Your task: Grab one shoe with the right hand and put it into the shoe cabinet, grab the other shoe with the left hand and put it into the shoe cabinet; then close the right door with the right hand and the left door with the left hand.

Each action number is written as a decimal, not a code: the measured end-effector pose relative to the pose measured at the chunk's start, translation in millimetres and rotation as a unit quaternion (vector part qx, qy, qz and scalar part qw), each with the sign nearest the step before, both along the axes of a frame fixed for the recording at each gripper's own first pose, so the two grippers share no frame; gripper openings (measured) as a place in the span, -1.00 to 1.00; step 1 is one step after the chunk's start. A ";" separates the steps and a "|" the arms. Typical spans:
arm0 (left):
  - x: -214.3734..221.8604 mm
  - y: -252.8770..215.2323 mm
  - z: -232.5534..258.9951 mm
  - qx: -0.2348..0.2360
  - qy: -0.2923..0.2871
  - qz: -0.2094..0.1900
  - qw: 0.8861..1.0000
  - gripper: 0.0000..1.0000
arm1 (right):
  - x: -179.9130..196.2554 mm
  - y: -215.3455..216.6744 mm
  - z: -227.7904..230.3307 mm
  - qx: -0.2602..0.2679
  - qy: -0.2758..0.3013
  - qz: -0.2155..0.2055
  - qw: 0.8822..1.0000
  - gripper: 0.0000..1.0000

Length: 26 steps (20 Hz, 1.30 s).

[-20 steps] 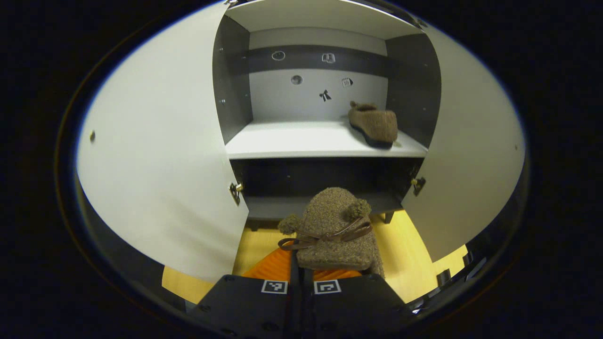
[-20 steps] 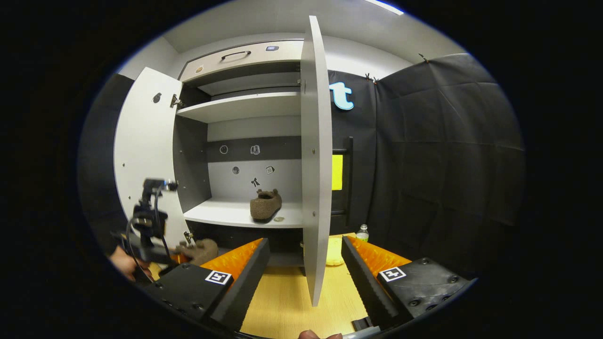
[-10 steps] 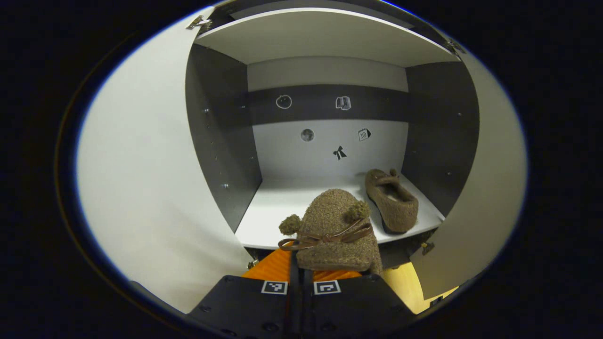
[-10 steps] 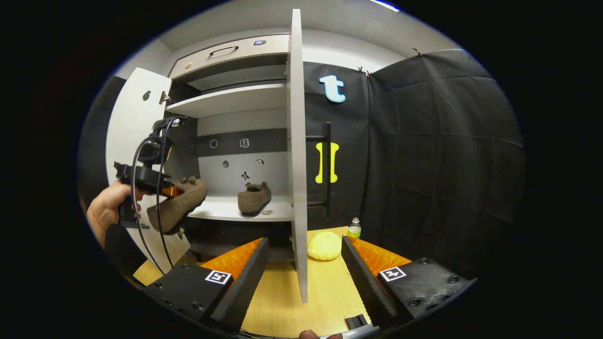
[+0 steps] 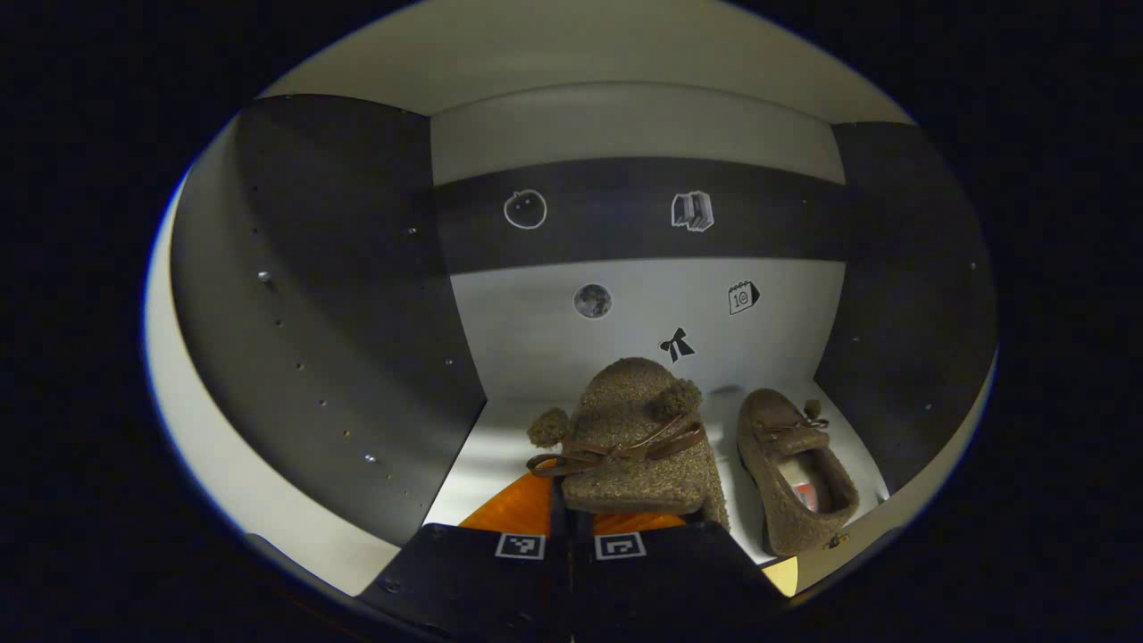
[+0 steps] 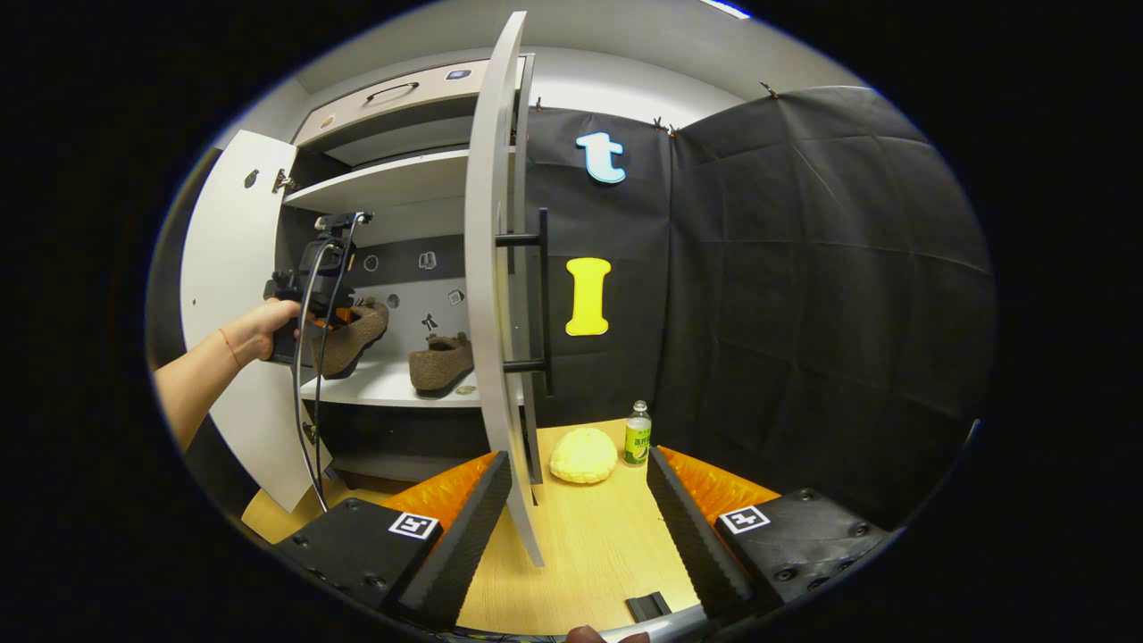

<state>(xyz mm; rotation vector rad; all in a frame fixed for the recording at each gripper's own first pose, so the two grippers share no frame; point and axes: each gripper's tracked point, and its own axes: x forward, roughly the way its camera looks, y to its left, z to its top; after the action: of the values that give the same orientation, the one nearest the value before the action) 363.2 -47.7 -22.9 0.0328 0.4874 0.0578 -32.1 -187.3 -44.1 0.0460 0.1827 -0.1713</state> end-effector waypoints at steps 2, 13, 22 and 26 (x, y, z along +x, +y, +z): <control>20.1 -2.5 -15.7 0.005 0.019 0.005 1.000 -0.88 | -1.1 -8.0 -0.7 -0.001 0.000 -0.008 1.000 0.96; 55.5 0.2 -73.9 0.007 0.095 0.018 0.995 -0.77 | 0.0 -36.8 1.8 0.008 -0.006 -0.039 0.999 0.96; 22.2 -5.9 -41.6 0.031 0.049 -0.024 0.998 0.52 | 16.6 -44.3 28.5 0.009 -0.038 -0.025 0.999 0.96; -11.0 -14.1 -7.9 0.017 -0.018 -0.052 0.998 0.94 | 24.7 -48.1 32.3 0.044 -0.038 -0.030 0.998 0.97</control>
<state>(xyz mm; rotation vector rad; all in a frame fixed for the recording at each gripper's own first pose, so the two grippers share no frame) 352.2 -61.8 -30.8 0.0899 0.4472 -0.0344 -7.4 -235.4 -11.9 0.1462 0.1129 -0.2202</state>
